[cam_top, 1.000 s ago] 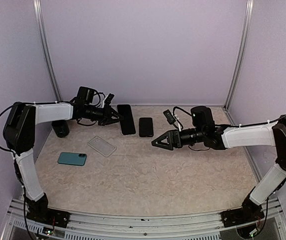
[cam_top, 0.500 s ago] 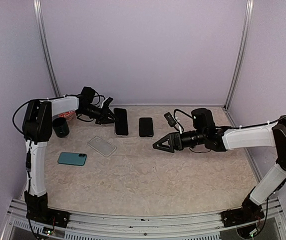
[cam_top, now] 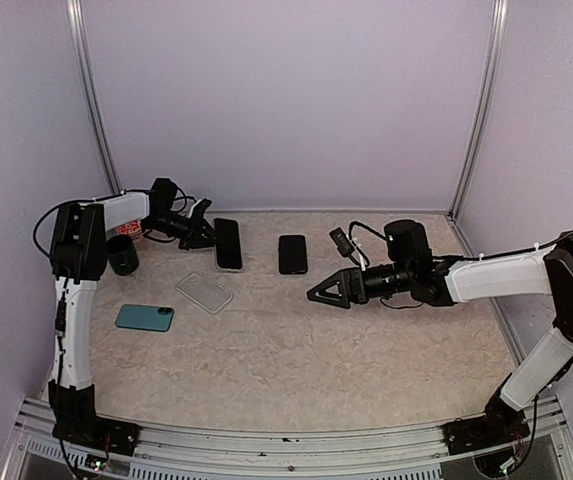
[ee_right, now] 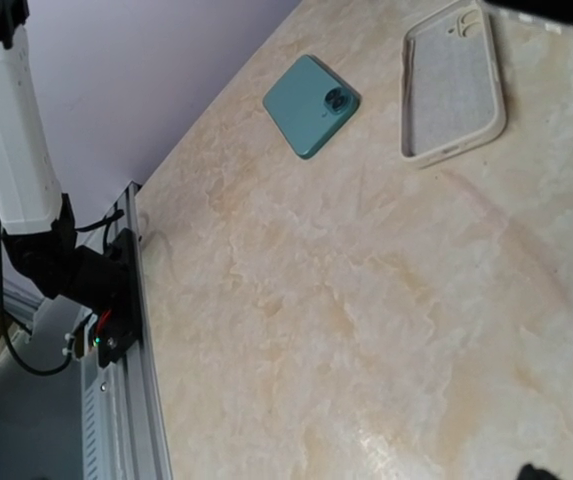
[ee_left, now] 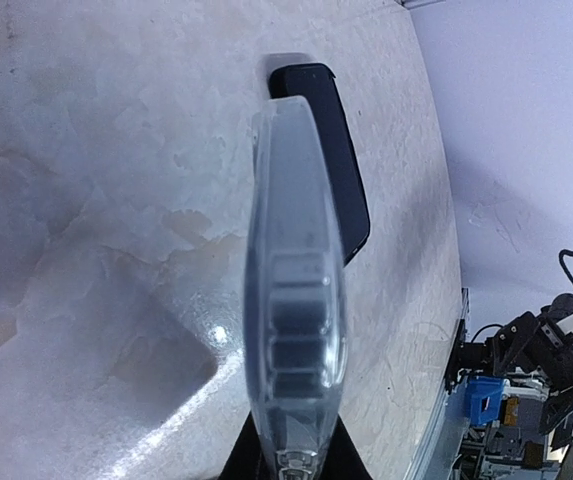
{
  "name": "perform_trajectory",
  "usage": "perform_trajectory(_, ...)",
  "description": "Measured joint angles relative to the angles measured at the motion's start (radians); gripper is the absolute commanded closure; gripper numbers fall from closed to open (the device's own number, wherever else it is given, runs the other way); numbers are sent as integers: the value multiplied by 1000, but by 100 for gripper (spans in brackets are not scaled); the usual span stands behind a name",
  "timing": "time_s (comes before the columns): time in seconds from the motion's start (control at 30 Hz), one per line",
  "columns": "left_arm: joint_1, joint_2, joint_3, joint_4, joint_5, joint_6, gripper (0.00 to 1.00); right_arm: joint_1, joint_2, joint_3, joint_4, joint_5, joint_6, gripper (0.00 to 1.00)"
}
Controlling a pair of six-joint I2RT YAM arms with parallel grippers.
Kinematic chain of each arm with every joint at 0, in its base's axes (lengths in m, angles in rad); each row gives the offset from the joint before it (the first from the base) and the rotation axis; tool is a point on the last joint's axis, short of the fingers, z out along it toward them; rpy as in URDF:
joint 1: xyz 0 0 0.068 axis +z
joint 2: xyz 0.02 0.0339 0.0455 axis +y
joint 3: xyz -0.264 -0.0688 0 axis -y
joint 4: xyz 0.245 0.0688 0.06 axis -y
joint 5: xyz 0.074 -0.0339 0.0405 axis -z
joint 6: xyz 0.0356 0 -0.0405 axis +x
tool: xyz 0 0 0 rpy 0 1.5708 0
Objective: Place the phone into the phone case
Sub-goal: Place the phone with the phone case at the center of the board.
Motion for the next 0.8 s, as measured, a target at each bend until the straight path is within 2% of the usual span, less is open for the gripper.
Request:
perform_trajectory(0.37, 29, 81, 40, -5, 23, -7, 91, 0, 0, -10, 1, 0, 4, 0)
perform_trajectory(0.8, 21, 130, 100, 6, 42, -48, 81, 0, 16, -10, 24, -8, 23, 1)
